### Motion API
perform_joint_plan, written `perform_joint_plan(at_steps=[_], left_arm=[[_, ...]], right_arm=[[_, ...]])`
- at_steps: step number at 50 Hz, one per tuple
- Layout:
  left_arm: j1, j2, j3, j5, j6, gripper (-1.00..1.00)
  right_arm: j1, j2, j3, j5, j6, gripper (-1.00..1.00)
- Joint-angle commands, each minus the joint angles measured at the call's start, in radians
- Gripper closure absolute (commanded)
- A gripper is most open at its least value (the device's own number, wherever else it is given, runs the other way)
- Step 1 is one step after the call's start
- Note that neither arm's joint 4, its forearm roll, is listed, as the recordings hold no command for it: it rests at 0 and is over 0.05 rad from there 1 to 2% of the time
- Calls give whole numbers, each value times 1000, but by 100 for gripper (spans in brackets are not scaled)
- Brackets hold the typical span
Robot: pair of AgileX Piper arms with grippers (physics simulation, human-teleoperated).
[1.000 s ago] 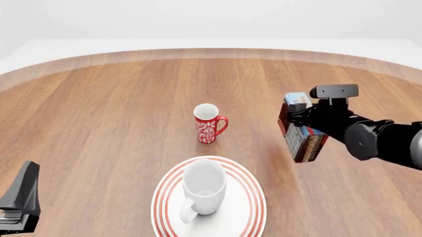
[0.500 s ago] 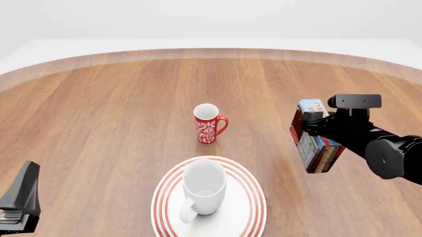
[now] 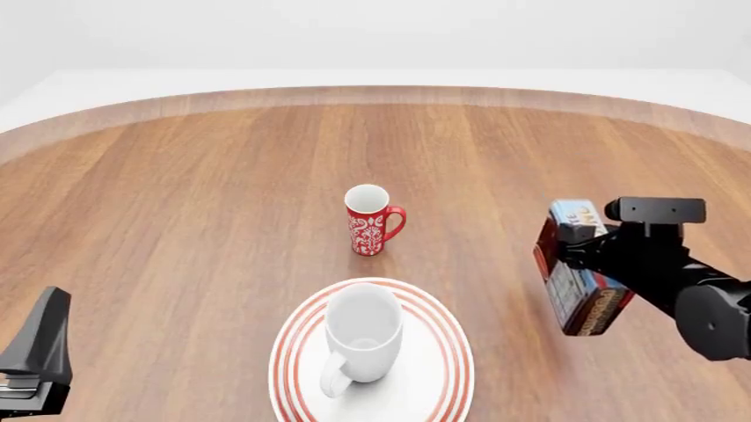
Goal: Pick up the white mug and put it on the plate, and put the chocolate pudding to the right of the plate.
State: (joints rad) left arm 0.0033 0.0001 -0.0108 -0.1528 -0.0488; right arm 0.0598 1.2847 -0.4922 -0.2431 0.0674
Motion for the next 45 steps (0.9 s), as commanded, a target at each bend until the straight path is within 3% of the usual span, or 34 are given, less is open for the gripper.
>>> perform_joint_plan(at_steps=[1,22,45], left_arm=[[-1,0,0,0,1,-100],[-7,0,-1,-1,5,-100],[-12,0,0,-3,8,-100]], right_arm=[[-20,-41,53,-6,14,100],[-29,-119,148,3,9,100],[24,-373,178,210,27,100]])
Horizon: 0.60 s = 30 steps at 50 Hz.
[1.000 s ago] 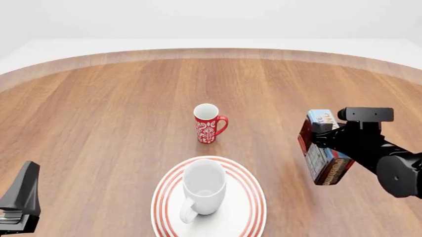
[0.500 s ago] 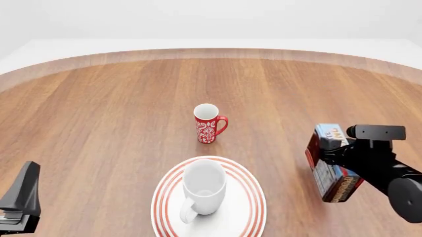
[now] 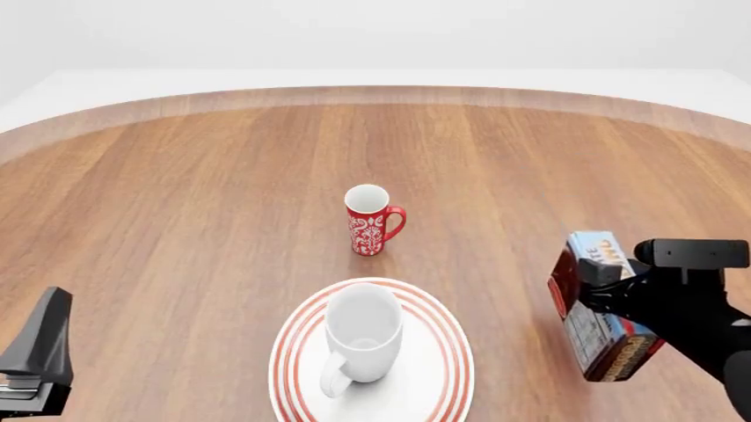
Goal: Pick up the white mug and put it on the plate, and put the chocolate pudding to the right of the plate.
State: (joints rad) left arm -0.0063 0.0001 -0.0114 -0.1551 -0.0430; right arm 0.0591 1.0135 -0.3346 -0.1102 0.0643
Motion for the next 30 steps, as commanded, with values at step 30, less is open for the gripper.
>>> perform_joint_plan(at_steps=[30], left_arm=[[-5,0,-2,-1,2,-100]], right_arm=[[40,-147,93,80,31,100]])
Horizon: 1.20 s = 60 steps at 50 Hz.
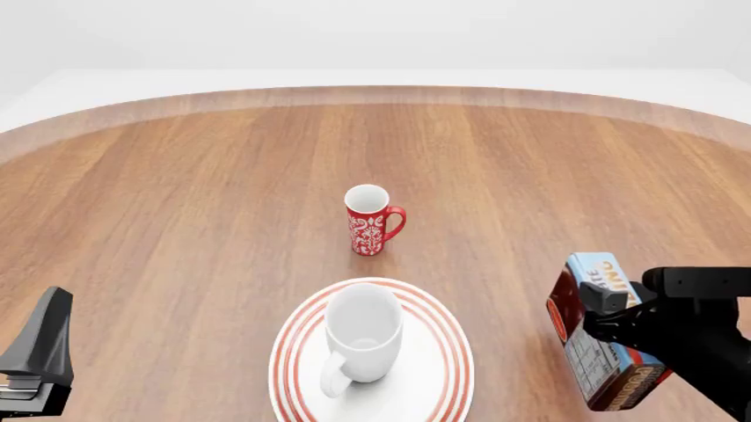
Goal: Pick up the white mug and put it on the plate, and put the chocolate pudding to the right of the plate.
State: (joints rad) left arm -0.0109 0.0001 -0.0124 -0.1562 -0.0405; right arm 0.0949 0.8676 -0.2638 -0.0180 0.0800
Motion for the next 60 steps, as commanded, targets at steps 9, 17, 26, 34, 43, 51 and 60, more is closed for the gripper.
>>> perform_joint_plan(at_steps=[9,17,26,34,43,51,60], left_arm=[[1,0,0,0,-1,-100],[2,0,0,0,-1,-100],[1,0,0,-1,-1,-100],[1,0,0,-1,-1,-100],[2,0,0,-1,-1,-100],[2,0,0,-1,-1,-100],[2,0,0,-1,-1,-100]], right_arm=[[13,25,41,-43,16,100],[19,73,70,-102,19,100],[20,102,82,-134,16,100],[17,136,90,-170,11,100],[14,195,107,-232,6,100],[13,233,114,-267,3,100],[9,267,123,-300,1,100]])
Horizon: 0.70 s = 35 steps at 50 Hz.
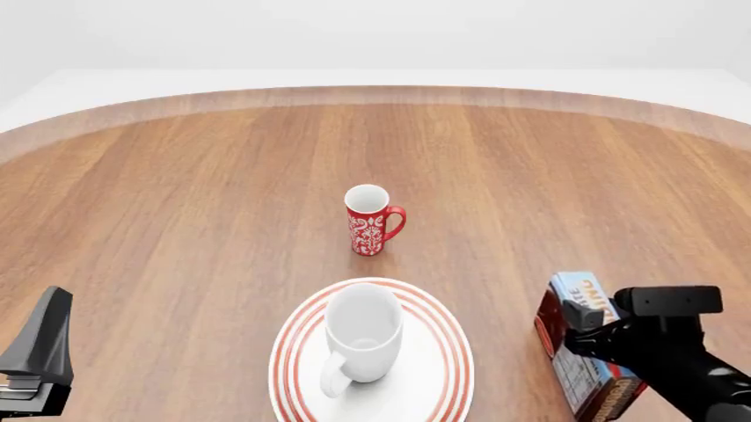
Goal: Pick up the white mug and put it on the plate, and put the chocolate pudding to the right of the plate.
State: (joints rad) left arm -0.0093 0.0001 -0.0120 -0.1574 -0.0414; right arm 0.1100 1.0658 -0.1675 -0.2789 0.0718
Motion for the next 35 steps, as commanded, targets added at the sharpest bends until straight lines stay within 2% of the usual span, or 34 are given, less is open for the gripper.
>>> perform_joint_plan(at_steps=[1,7,8,23,35], left_arm=[[0,0,0,0,0,-100],[0,0,0,0,0,-100],[0,0,0,0,0,-100],[0,0,0,0,0,-100],[0,0,0,0,0,-100]], right_arm=[[-6,72,29,-43,8,100],[-4,70,30,-40,10,100],[-4,68,29,-38,10,-100],[-2,22,17,12,14,-100],[-10,-123,-37,161,16,-100]])
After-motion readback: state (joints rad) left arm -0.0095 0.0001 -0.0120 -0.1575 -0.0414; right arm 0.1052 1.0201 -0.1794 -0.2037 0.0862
